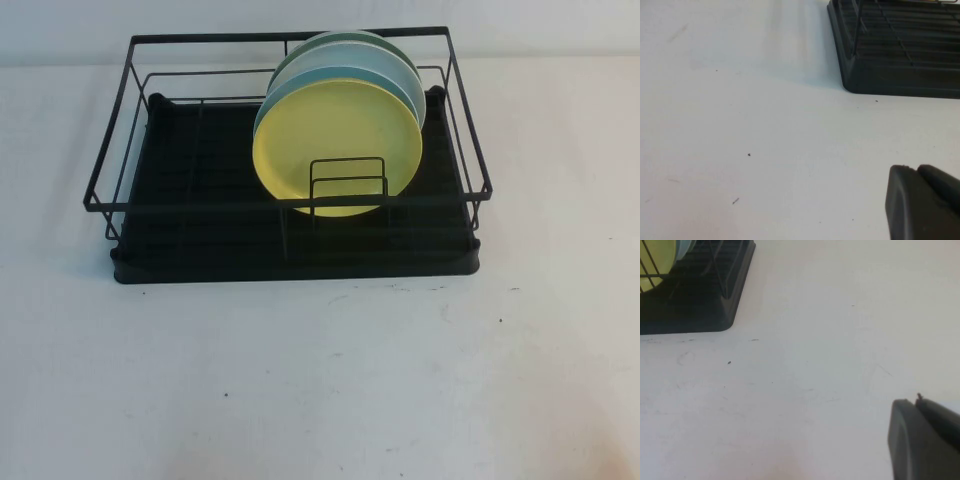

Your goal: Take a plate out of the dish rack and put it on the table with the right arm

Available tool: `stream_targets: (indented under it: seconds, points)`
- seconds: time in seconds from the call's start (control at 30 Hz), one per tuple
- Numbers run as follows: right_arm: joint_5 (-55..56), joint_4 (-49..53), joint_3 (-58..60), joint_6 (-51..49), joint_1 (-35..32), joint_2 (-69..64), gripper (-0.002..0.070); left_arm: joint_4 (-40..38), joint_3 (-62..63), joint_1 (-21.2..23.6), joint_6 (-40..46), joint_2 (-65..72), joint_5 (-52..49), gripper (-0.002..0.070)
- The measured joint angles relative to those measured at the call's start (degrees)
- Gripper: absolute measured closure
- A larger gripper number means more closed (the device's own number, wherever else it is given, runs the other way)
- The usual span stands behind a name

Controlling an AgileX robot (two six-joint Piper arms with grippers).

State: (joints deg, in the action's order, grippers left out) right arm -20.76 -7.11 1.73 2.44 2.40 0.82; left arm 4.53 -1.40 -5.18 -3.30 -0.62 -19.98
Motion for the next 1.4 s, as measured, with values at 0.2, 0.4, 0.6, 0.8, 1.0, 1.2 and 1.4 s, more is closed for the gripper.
stream_targets:
  seconds: [0.2,0.4,0.6,0.8,1.0,1.2,1.4]
  points:
    - [0.0,-0.2,0.0,0.0,0.0,0.0,0.0694,0.0,0.0,0.0,0.0,0.0,0.0,0.0679]
    - [0.0,-0.39,0.0,0.0,0.0,0.0,0.0694,0.0,0.0,0.0,0.0,0.0,0.0,0.0679]
    - [0.0,-0.39,0.0,0.0,0.0,0.0,0.0694,0.0,0.0,0.0,0.0,0.0,0.0,0.0679]
    - [0.0,-0.52,0.0,0.0,0.0,0.0,0.0694,0.0,0.0,0.0,0.0,0.0,0.0,0.0679]
    - [0.0,-0.86,0.0,0.0,0.0,0.0,0.0694,0.0,0.0,0.0,0.0,0.0,0.0,0.0679]
    - [0.0,-3.45,0.0,0.0,0.0,0.0,0.0694,0.0,0.0,0.0,0.0,0.0,0.0,0.0679]
    - [3.78,-17.25,0.0,0.0,0.0,0.0,0.0694,0.0,0.0,0.0,0.0,0.0,0.0,0.0679]
